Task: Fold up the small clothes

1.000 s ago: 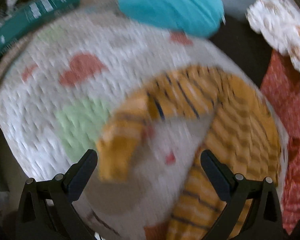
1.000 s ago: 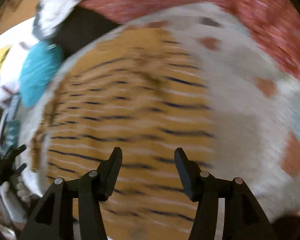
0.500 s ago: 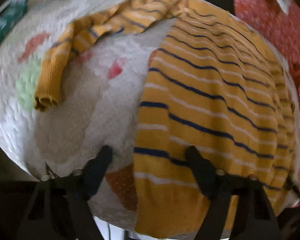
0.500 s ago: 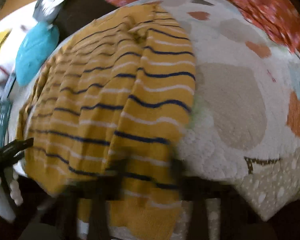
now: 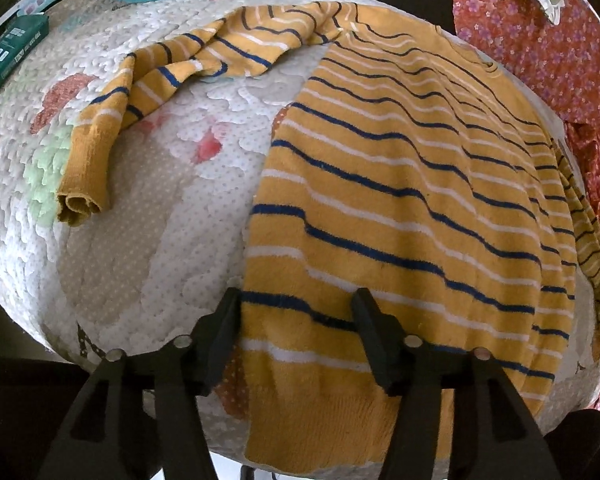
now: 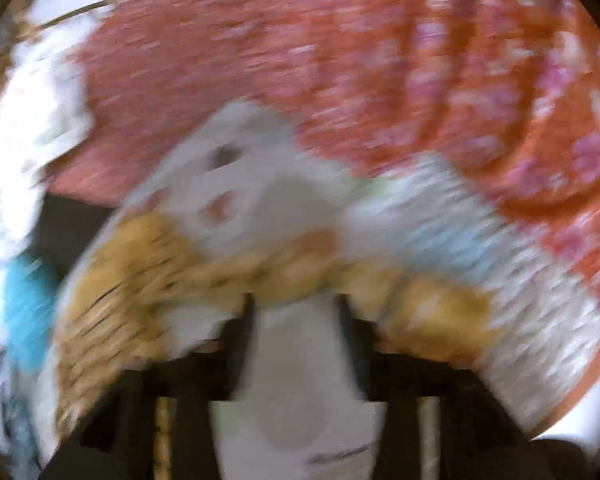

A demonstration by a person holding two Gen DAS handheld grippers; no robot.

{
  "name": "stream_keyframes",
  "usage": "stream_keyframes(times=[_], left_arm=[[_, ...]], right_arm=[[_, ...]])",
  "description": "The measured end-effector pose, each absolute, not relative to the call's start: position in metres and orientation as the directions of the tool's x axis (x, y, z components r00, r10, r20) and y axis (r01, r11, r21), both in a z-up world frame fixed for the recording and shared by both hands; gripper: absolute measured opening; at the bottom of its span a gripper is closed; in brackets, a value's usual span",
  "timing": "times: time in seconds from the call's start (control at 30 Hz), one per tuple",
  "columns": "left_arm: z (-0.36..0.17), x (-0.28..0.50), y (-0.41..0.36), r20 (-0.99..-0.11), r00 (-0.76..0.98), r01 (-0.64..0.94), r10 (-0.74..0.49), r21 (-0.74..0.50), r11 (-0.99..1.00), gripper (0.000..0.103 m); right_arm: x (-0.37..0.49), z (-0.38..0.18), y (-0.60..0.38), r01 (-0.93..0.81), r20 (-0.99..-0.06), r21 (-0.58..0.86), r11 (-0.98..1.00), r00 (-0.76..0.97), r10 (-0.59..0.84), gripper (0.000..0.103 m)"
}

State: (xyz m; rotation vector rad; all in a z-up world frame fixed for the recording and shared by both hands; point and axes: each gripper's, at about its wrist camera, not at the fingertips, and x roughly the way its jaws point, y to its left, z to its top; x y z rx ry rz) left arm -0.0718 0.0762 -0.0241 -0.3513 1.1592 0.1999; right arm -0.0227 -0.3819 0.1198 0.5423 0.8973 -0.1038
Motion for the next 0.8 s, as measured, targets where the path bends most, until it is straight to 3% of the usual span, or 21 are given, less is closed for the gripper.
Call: stream_keyframes(times=[0.17,0.23,0.3,0.33,0.37,0.8], left_arm=[[-0.024,-0.064,0.075,-0.932,0.361,-0.326,-0.024,-0.15,0.933,0.059],[-0.023,-0.061,0.077,-0.94,0.34,-0.325,-0.037,-0.155,0.933,0.049],[-0.021,-0.061,0.078,-0.944,0.326,-0.323,-0.043,-0.154,0.934,0.018],[-0.019,-0.062,0.078,-0.946,0.32,-0.32,-0.056,-0.163,0.933,0.01],[-0.018,-0.063,0.077,-0.948,0.312,-0.321,-0.066,-0.171,0.932,0.009],[-0.024,-0.117,0.019,-0.973,0.207,-0.278,-0.106,-0.162,0.947,0.008]], right_arm=[[-0.037,0.063,-0.252,-0.036,-0.795,0.494,0.869,0.386,0.468,0.067],[-0.041,0.04,-0.213,-0.086,-0.82,0.487,0.869,0.297,0.489,0.067],[-0.05,0.036,-0.182,-0.137,-0.841,0.423,0.896,0.308,0.444,0.065],[-0.054,0.039,-0.173,-0.173,-0.844,0.401,0.9,0.312,0.436,0.055],[-0.053,0.039,-0.167,-0.209,-0.841,0.417,0.885,0.281,0.463,0.015],[-0.084,0.065,-0.248,-0.04,-0.837,0.479,0.877,0.282,0.469,0.012]])
